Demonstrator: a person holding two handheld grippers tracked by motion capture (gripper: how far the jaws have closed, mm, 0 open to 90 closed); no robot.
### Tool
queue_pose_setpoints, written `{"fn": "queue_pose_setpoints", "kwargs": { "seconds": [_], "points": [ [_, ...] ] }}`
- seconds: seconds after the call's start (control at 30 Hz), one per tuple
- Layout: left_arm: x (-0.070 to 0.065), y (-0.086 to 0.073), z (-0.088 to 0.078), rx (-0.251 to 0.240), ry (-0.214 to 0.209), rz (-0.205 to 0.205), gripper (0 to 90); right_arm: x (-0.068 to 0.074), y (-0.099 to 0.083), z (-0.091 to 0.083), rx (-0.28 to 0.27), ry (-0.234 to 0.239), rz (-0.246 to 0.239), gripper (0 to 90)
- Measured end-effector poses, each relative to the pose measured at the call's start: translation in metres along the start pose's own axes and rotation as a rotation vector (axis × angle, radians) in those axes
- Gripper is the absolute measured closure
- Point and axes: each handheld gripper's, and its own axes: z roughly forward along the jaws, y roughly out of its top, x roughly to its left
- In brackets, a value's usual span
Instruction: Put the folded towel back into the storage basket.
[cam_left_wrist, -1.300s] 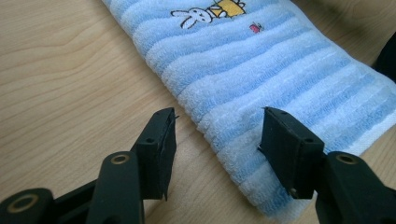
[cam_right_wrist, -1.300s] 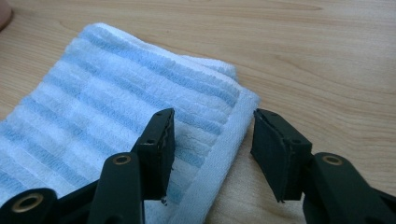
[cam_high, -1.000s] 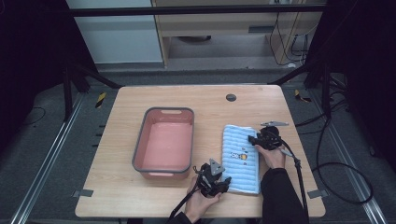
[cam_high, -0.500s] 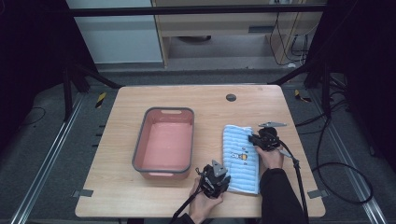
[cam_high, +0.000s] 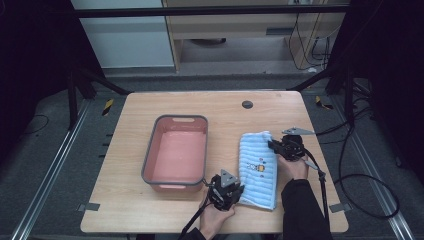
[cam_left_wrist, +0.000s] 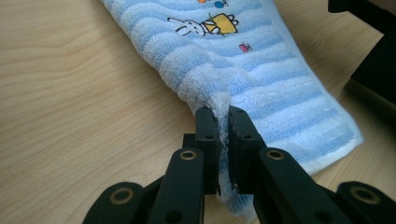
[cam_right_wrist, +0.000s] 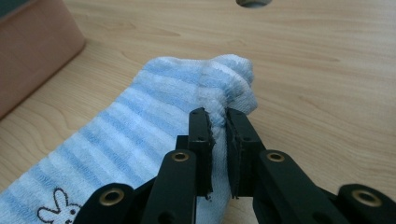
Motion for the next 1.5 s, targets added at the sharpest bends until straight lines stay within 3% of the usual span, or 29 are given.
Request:
{"fn": "queue_pose_setpoints", "kwargs": {
  "seconds": [0.17, 0.3, 0.57, 0.87, 1.5],
  "points": [
    [-0.001, 0.009, -0.016, -0.033, -0.013, 0.014, 84.1, 0.008, 0.008, -0.009, -0.035, 0.015, -0.014, 82.1],
    [-0.001, 0.015, -0.027, -0.053, -0.007, 0.037, 84.1, 0.018, 0.018, -0.016, -0.060, 0.009, -0.053, 82.1],
    [0.003, 0.030, -0.053, -0.084, 0.010, 0.067, 84.1, 0.036, 0.035, -0.032, -0.109, -0.002, -0.084, 82.1],
    [0.009, 0.046, -0.084, -0.134, 0.026, 0.068, 84.1, 0.058, 0.068, -0.056, -0.196, 0.013, -0.107, 82.0],
    [0.031, 0.065, -0.134, -0.185, 0.090, 0.081, 84.1, 0.099, 0.111, -0.055, -0.258, 0.054, -0.130, 82.0]
  ]
}}
